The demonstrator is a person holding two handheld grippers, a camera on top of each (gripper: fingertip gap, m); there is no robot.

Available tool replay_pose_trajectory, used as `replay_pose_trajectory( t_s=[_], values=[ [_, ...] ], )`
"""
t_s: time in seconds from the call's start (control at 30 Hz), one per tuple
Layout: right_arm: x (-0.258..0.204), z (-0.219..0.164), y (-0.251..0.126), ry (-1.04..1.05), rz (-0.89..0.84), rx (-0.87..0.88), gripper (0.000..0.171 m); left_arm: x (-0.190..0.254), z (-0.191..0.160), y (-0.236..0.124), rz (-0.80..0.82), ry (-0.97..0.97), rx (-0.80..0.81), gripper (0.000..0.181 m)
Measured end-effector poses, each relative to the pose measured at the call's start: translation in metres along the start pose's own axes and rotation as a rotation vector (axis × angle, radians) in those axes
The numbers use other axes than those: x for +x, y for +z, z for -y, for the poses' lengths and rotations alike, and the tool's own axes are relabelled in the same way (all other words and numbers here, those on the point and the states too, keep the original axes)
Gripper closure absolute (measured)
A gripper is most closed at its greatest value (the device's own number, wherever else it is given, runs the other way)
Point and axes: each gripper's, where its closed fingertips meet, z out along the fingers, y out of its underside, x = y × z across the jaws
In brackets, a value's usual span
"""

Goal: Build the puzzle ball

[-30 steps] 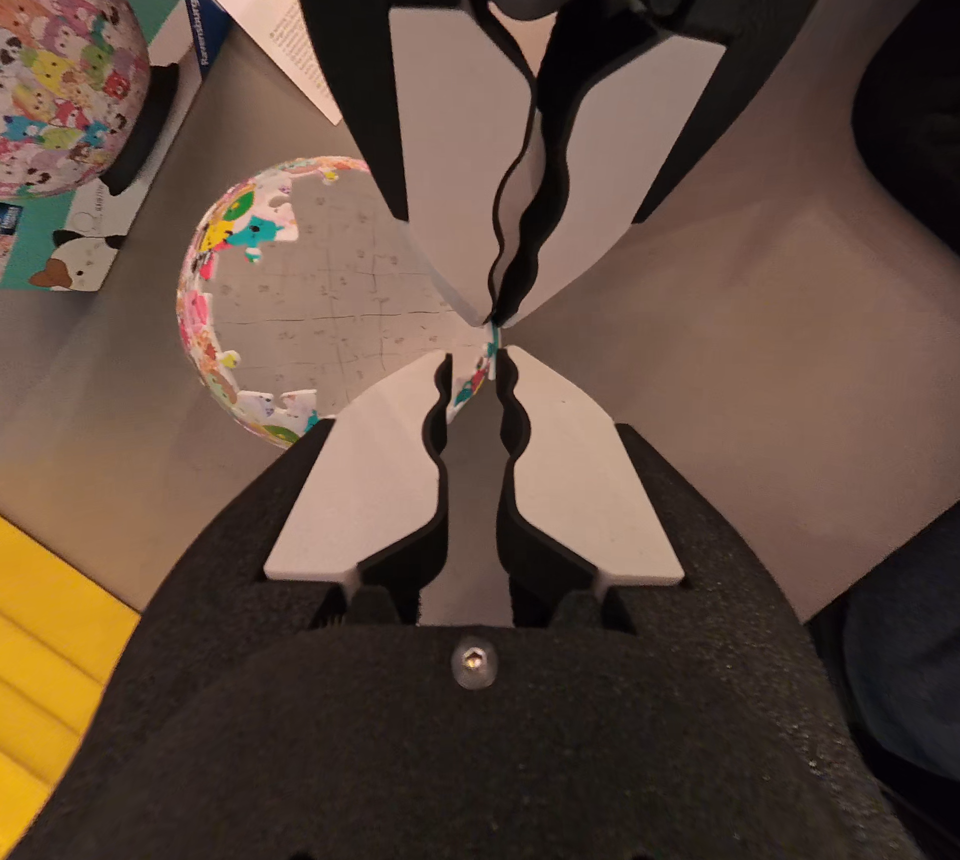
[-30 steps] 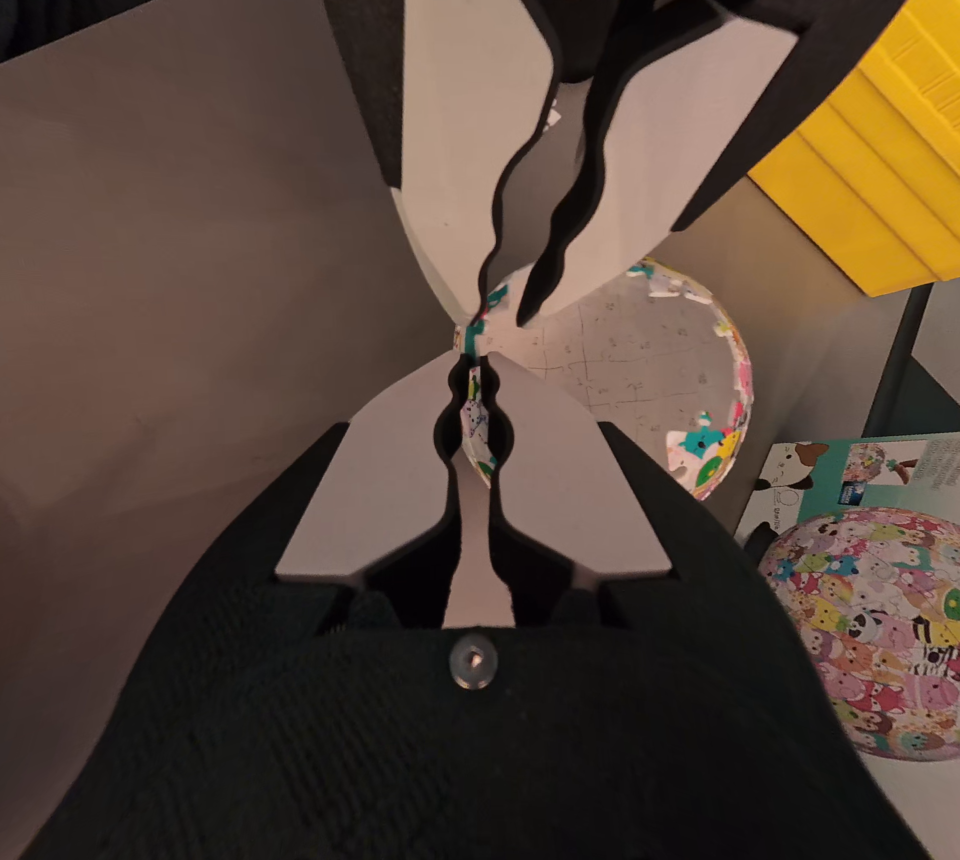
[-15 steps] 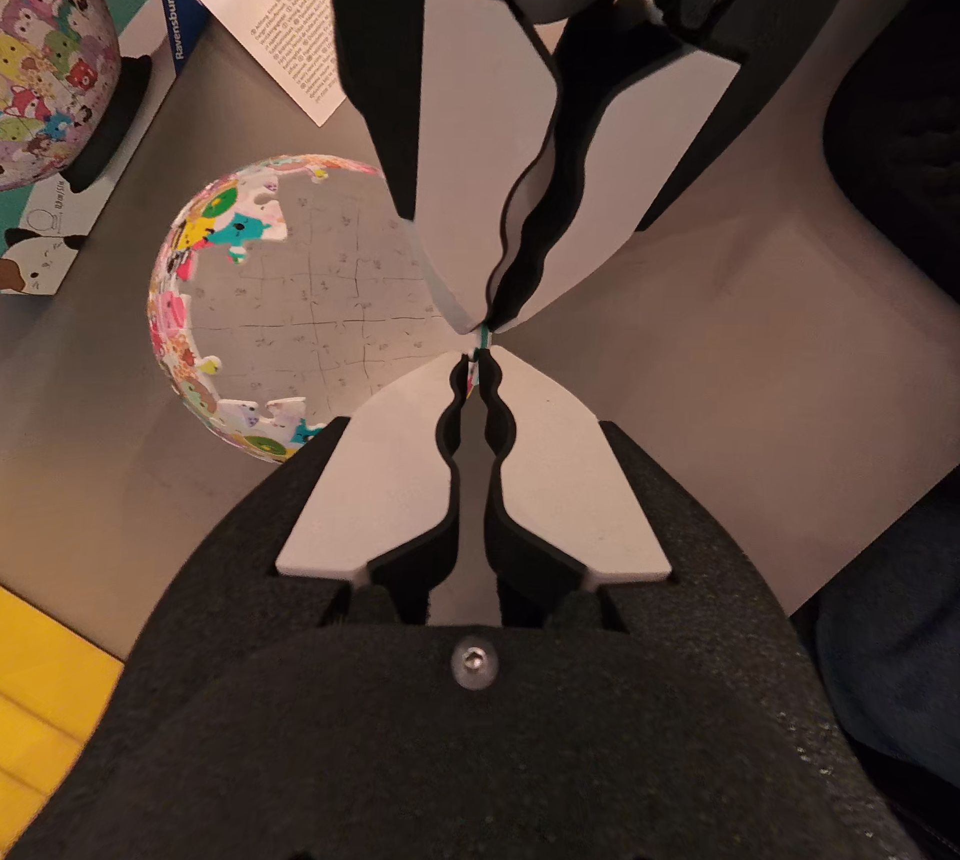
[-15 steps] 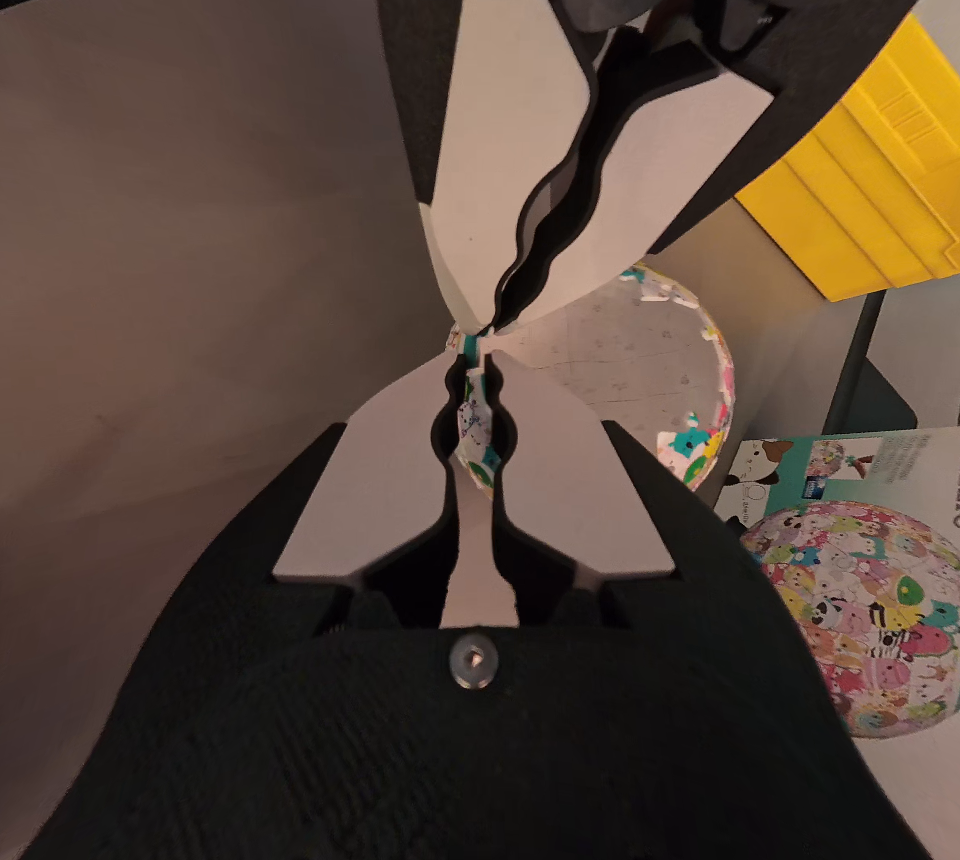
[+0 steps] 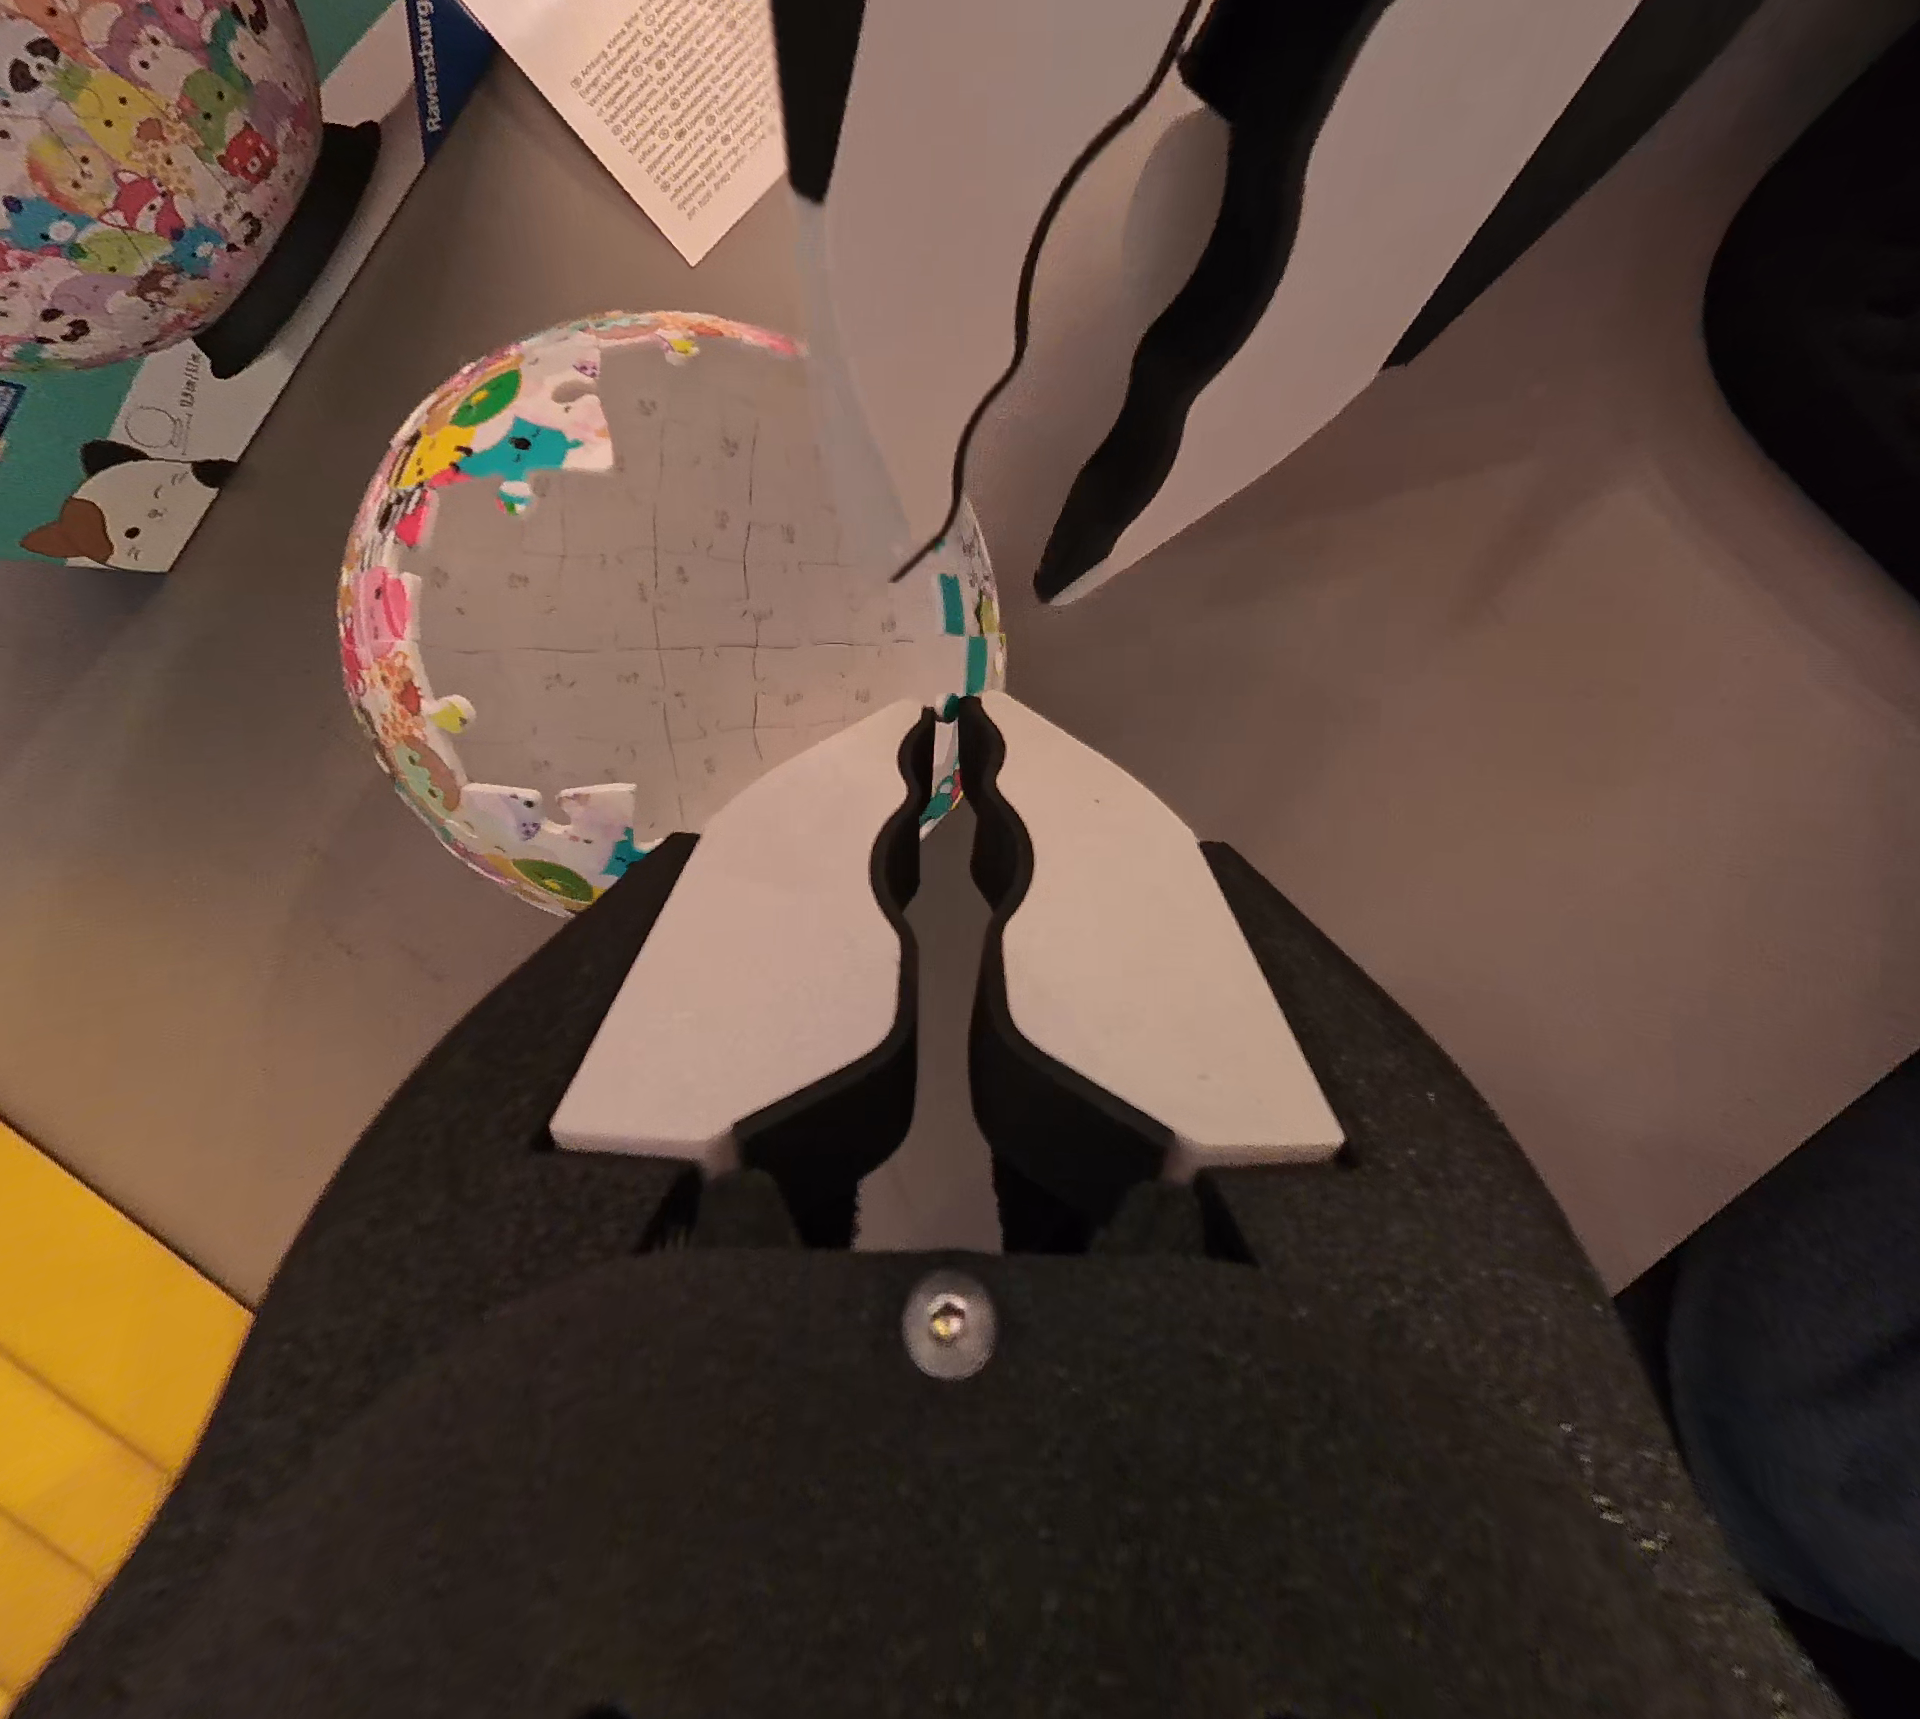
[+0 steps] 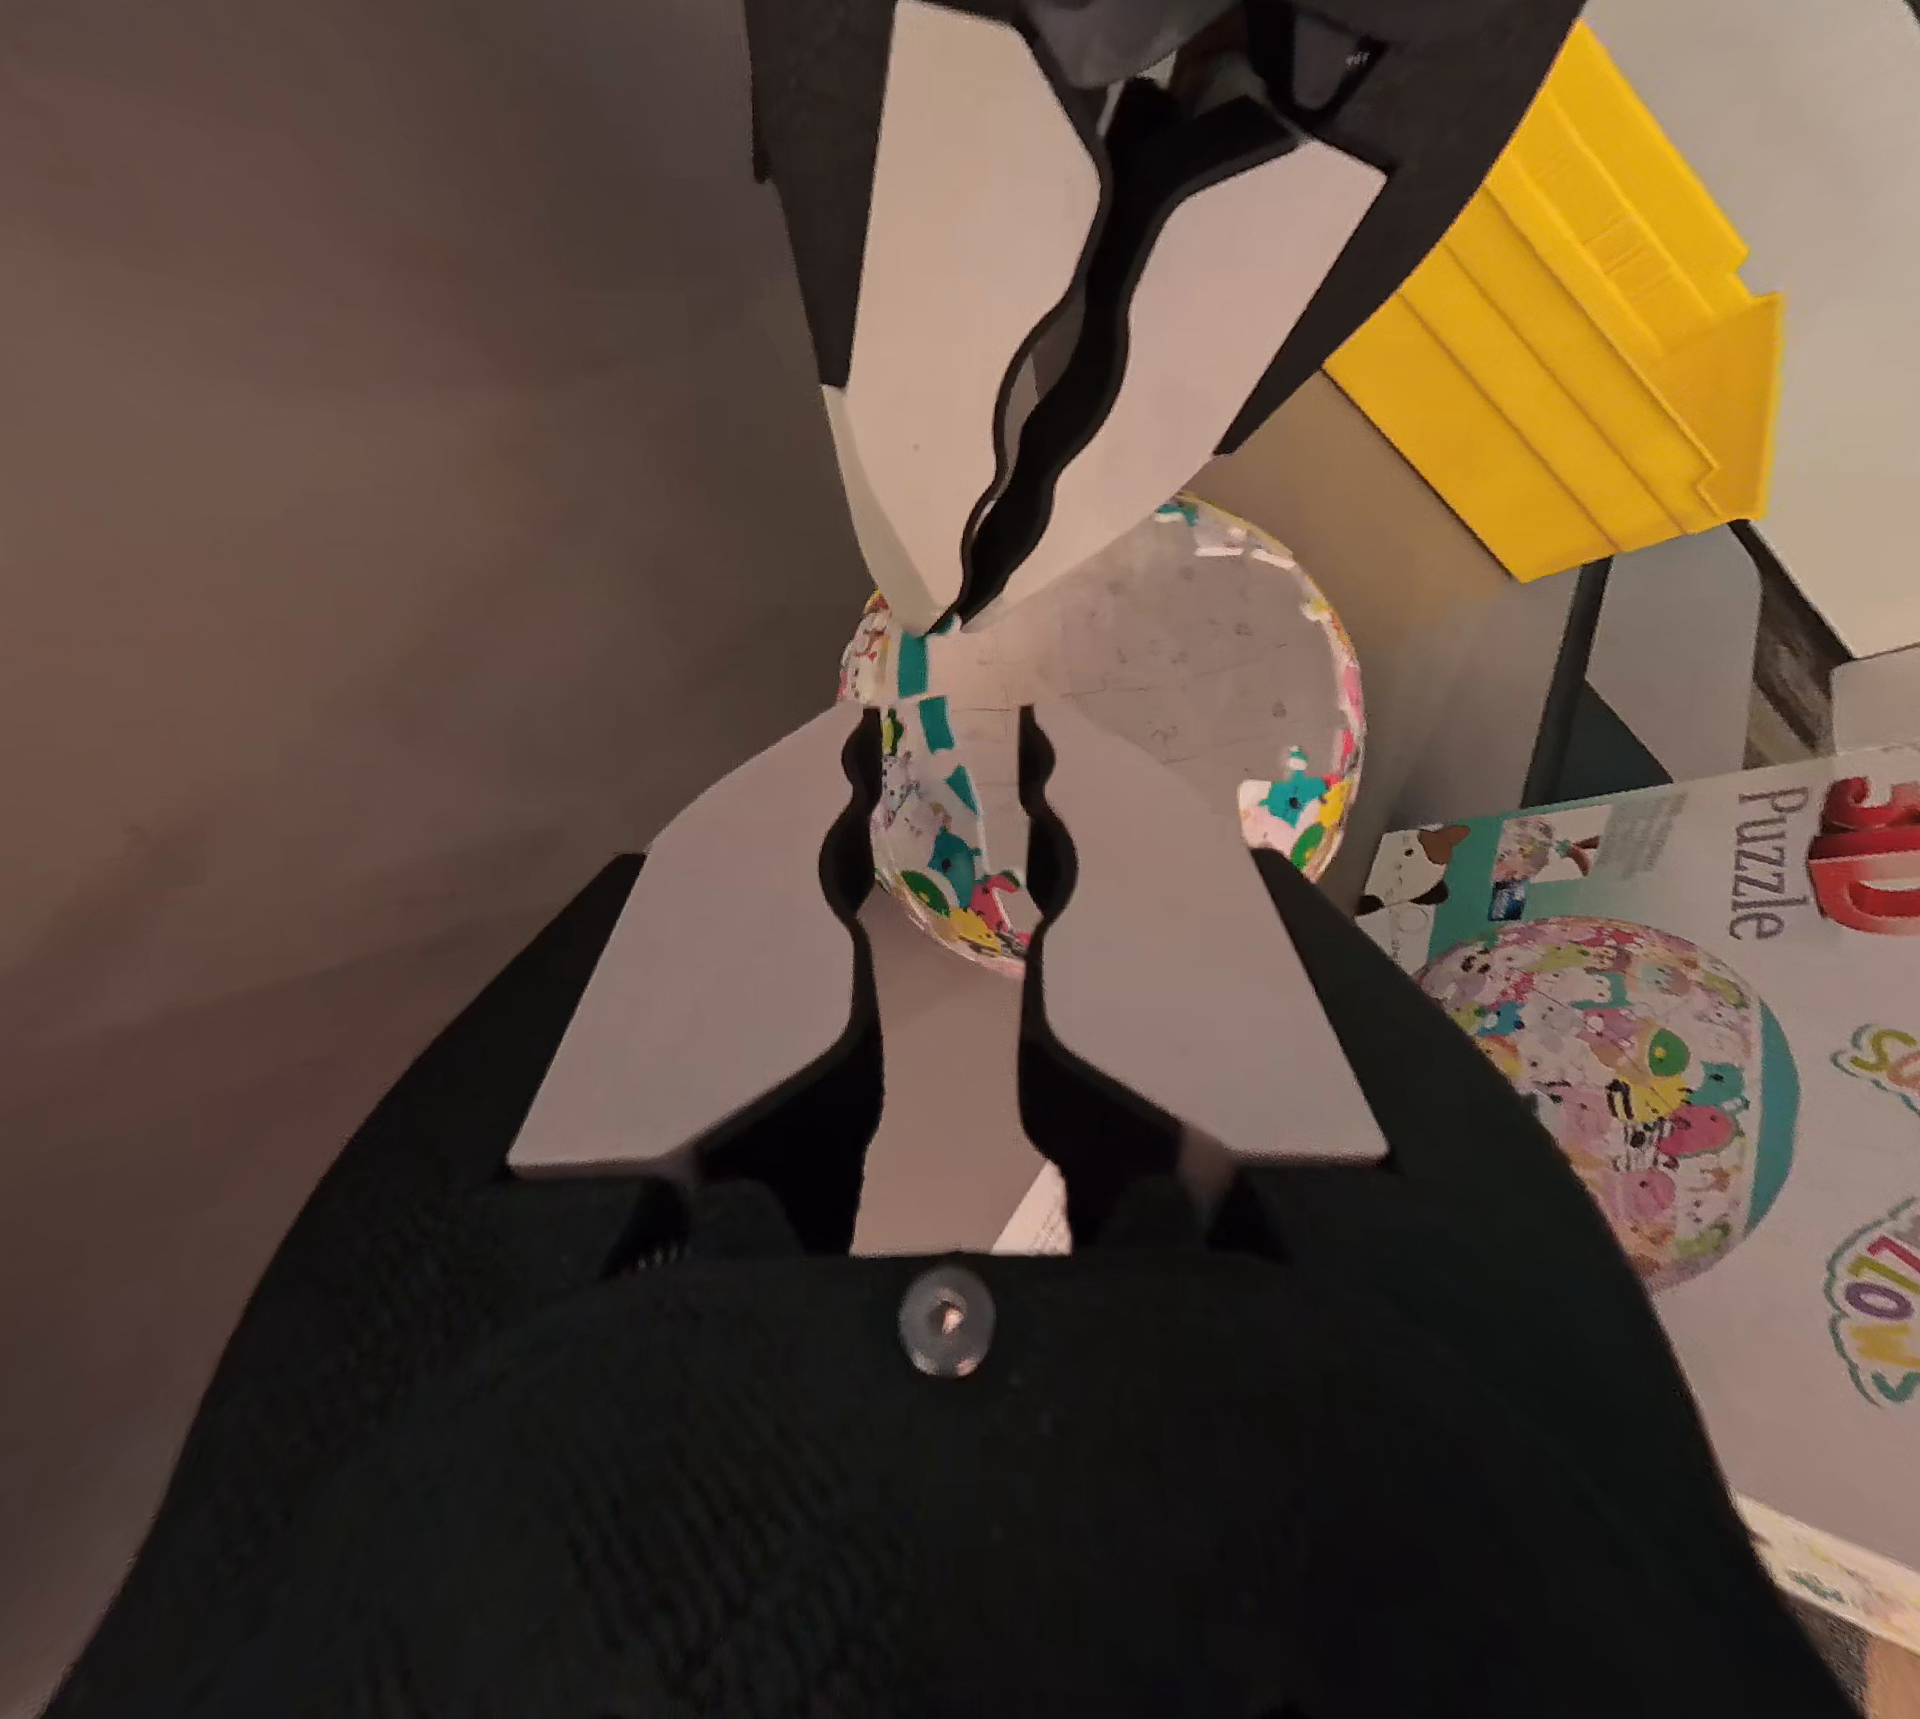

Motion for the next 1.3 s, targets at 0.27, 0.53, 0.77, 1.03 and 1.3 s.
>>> replay_pose_trajectory(
  t_s=[0.27,0.53,0.77,1.03,1.3],
  values=[
    [-0.001,-0.002,0.010,-0.066,-0.075,-0.038,0.128,-0.001,-0.001,-0.001,0.016,-0.006,0.016,0.177],
    [-0.002,-0.004,0.015,-0.006,-0.022,-0.018,0.131,-0.002,0.000,0.000,0.030,0.009,0.011,0.177],
    [-0.005,-0.001,0.018,0.054,0.081,-0.009,0.139,-0.002,0.000,0.000,0.029,0.015,0.017,0.177],
    [-0.004,-0.012,0.012,0.139,0.153,-0.060,0.143,-0.003,-0.001,-0.001,0.025,0.020,0.018,0.177],
    [-0.004,-0.008,0.014,0.179,0.236,-0.092,0.143,-0.005,0.000,0.000,0.021,0.011,0.028,0.177]
  ],
)
